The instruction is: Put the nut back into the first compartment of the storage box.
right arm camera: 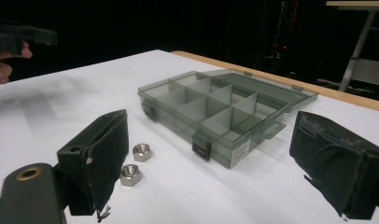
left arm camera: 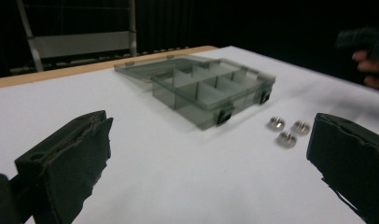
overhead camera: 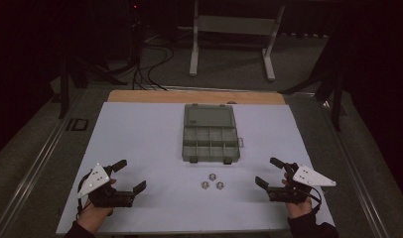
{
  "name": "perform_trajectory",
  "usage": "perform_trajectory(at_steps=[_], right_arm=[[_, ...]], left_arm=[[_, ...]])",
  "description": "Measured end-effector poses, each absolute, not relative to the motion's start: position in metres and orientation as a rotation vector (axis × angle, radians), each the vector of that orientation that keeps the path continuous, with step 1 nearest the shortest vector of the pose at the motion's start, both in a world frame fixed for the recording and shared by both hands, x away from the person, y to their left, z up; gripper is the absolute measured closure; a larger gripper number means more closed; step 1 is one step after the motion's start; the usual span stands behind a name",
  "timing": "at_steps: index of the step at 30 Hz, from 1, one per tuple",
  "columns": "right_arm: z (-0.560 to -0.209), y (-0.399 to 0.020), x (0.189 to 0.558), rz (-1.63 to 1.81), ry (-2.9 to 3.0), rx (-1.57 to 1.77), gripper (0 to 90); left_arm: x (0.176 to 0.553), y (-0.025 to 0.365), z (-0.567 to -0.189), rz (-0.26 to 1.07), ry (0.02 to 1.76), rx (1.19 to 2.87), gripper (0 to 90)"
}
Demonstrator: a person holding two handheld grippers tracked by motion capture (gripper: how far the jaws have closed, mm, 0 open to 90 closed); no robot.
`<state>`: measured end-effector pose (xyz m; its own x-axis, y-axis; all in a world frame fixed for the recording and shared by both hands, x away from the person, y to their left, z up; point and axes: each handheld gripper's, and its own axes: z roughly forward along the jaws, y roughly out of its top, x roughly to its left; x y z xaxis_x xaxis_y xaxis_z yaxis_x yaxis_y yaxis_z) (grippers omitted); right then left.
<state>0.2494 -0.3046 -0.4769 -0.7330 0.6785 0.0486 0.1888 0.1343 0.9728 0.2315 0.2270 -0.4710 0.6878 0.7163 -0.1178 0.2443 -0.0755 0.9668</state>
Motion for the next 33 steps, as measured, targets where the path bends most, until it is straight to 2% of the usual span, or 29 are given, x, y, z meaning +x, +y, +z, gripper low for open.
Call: perform_trajectory(at_steps=[5,15,21,29,33], right_arm=[[-0.477,-0.304,0.249,1.621,2.012,0.835,11.8],[-0.476,-0.302,0.249,1.622,2.015,0.836,11.9],[-0.476,-0.301,0.249,1.622,2.023,0.829,12.0],[-0.476,-0.302,0.249,1.63,2.022,0.834,12.0],[-0.476,-0.302,0.249,1.632,2.024,0.834,12.0]], left_arm=[[0.233,0.218,-0.451,0.474,0.786,1.652,0.0],[0.249,0.188,-0.422,0.33,0.666,1.694,0.0],[0.263,0.16,-0.42,0.306,0.604,1.804,0.0],[0.274,0.126,-0.431,0.256,0.534,1.861,0.5],[0.279,0.112,-0.439,0.195,0.491,1.893,5.6]])
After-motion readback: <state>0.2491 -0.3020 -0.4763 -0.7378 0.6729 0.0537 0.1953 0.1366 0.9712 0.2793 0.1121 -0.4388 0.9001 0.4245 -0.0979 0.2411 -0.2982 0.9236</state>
